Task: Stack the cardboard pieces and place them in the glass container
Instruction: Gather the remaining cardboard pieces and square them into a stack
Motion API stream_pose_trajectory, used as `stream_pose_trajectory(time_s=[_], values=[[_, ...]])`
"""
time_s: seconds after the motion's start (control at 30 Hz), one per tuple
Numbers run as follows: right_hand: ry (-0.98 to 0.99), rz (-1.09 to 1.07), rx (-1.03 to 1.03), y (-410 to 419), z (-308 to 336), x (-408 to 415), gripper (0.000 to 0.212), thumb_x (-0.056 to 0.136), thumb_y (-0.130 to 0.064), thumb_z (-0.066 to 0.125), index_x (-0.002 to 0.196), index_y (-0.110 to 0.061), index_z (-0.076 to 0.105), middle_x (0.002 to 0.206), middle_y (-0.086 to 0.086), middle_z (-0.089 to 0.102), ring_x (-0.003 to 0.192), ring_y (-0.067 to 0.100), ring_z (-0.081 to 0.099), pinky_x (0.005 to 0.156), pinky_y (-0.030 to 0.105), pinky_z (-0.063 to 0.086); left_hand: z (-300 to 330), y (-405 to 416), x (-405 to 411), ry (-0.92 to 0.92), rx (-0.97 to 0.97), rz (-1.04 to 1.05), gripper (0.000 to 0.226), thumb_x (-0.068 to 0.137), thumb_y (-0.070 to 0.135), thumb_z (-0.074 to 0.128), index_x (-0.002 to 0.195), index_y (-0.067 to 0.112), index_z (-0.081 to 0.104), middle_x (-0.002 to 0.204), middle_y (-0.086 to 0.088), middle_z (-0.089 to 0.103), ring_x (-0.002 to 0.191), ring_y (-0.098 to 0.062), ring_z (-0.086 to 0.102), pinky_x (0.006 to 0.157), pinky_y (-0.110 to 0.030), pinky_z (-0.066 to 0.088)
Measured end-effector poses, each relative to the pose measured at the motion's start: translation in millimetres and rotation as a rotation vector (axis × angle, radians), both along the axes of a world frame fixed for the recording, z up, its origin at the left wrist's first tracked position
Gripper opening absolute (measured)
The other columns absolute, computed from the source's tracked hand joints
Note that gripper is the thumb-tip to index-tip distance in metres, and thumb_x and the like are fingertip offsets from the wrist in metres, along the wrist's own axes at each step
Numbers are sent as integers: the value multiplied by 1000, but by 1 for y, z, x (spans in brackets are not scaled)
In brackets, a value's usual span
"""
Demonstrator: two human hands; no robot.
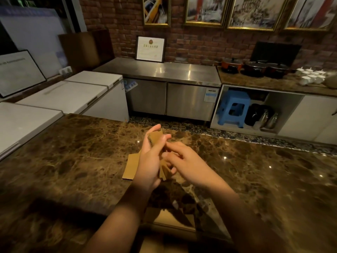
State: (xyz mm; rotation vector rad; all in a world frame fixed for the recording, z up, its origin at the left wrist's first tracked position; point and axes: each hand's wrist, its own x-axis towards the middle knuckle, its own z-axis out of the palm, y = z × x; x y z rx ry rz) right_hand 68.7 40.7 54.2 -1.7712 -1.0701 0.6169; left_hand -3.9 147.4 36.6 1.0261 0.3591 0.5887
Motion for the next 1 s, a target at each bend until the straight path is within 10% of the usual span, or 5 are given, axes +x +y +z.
stream_pose_trajectory(time_s=[0.1,0.4,0.6,0.83,1.0], values=[[286,16,-36,12,-10,31,37,89,-39,56,126,-41,60,106,-1,70,87,10,65,68,25,53,-12,28,-13,31,-224,102,29,103,14,51,124,31,61,117,-17,70,77,-27,75,59,-43,62],[-356,25,-622,81,-84,63,57,67,-56,83,100,-32,43,98,-16,50,96,13,49,72,29,35,-44,75,-46,185,-328,301,20,102,17,53,114,32,59,121,-19,64,88,-36,73,64,-40,61],[-501,-2,-748,108,-101,40,106,61,-57,87,145,-21,33,147,12,47,135,35,41,107,49,36,-49,76,-44,210,-280,311,23,100,15,55,114,33,60,120,-19,65,93,-40,74,69,-42,60],[-20,-65,-559,65,-55,60,34,72,-17,89,95,-20,65,98,1,70,95,19,65,73,31,53,-45,70,-39,193,-279,293,24,99,16,57,115,33,62,118,-16,68,85,-33,77,62,-39,62],[242,-491,-113,14,-10,63,26,75,-20,88,94,-21,70,96,-6,67,84,10,61,50,17,47,-32,50,-25,135,-250,230,30,95,13,64,117,33,62,115,-18,68,82,-31,77,56,-35,59]])
